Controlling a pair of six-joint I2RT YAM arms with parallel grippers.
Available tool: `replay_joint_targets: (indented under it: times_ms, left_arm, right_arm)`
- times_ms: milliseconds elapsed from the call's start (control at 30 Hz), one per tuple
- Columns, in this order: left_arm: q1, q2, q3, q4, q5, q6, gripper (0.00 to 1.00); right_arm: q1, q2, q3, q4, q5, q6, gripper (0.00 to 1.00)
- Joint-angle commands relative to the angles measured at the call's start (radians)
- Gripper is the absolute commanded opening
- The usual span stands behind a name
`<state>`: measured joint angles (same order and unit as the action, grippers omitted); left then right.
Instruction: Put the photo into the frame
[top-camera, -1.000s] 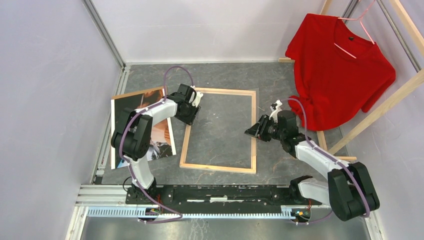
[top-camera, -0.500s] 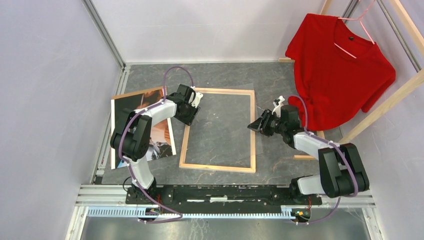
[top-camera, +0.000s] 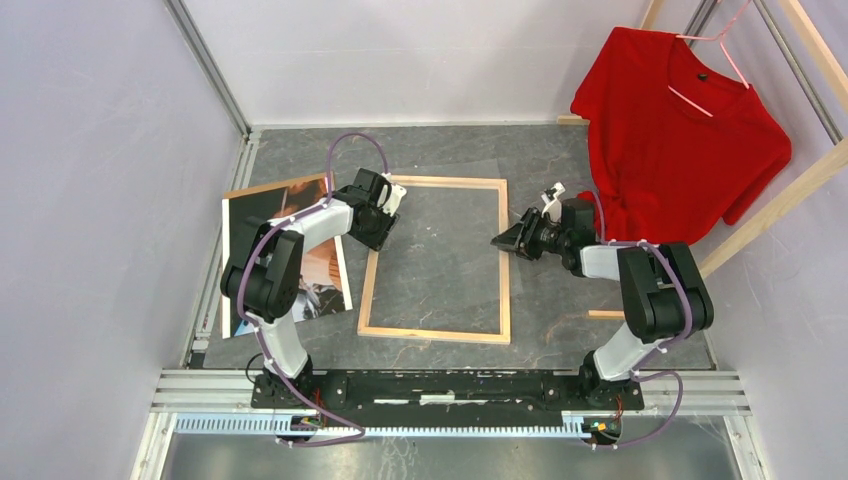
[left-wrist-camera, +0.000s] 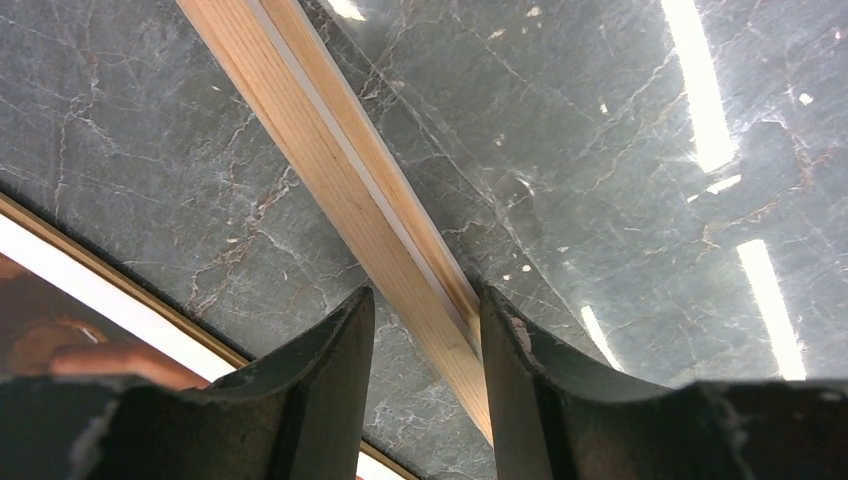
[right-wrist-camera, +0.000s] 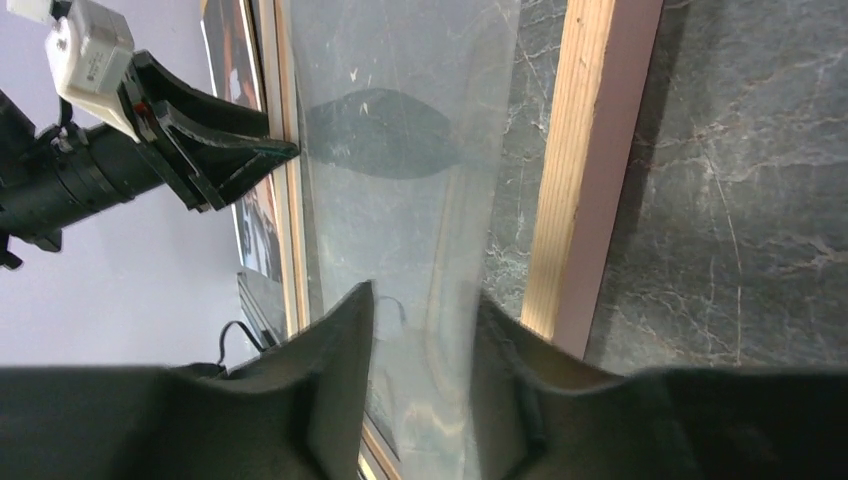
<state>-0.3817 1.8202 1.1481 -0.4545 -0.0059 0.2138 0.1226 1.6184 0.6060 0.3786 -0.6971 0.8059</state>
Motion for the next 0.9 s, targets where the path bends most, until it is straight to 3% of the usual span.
replay_joint_targets:
  times_ms: [0, 100, 233, 433, 733, 867]
  left_arm:
    - [0.011, -0.025, -0.011, 0.011, -0.041, 0.057, 0.5]
    - [0.022, -0.032, 0.005, -0.004, -0.007, 0.044, 0.5]
    - [0.088, -0.048, 0.101, -0.084, 0.121, 0.009, 0.52]
    - [0.26, -0.087, 0.244, -0.196, 0.314, -0.004, 0.6]
    - [0.413, -0.121, 0.17, -0.159, 0.262, 0.016, 0.58]
    - [0.425, -0.12, 0.119, -0.133, 0.251, 0.014, 0.56]
  right_arm:
    - [-0.001, 0.029, 0.024, 0.118, -0.061, 0.046, 0.36]
    - [0.001, -0.009, 0.008, 0.134, -0.062, 0.072, 0.13]
    - [0.001, -0.103, -0.004, 0.12, -0.058, 0.115, 0.0]
    - [0.022, -0.219, -0.065, 0.217, -0.06, 0.269, 0.0]
    - [0.134, -0.262, 0.001, 0.336, -0.052, 0.447, 0.0]
    - [0.184, -0.264, 0.058, 0.386, -0.044, 0.507, 0.0]
